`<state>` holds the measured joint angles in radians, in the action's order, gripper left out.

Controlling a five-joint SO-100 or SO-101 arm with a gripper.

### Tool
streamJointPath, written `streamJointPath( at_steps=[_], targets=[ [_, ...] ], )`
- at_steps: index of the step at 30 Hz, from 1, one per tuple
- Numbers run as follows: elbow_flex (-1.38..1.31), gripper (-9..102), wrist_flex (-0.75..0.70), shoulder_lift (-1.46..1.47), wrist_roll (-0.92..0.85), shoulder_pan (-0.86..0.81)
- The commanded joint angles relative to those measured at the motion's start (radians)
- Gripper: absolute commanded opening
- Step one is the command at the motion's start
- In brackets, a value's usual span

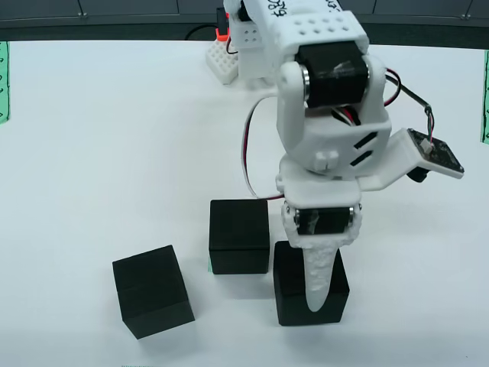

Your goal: Stack 3 Blocks on the chosen place.

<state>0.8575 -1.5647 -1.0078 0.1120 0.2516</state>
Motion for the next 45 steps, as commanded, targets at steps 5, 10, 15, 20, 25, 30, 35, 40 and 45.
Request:
streamJointPath(
  at_steps=[5, 10, 15, 20, 25, 30, 35, 40, 45],
  targets=[
    [0.089, 20, -0.008, -0.302, 0.006, 0.006],
    [0.166, 20, -0.008, -0.440, -0.009, 0.002],
    [0.313, 20, -0.009, -0.592, -0.023, -0.025],
    [0.426, 20, -0.009, -0.698, -0.066, -0.075],
    [0.506, 20, -0.009, -0.762, -0.112, -0.138],
    [0.614, 20, -0.009, -0.792, -0.146, -0.150],
    [0.626, 20, -0.009, -0.792, -0.175, -0.179],
    [0.617, 20, -0.009, -0.753, -0.206, -0.212],
    [0.591, 20, -0.009, -0.690, -0.225, -0.224]
  ],
)
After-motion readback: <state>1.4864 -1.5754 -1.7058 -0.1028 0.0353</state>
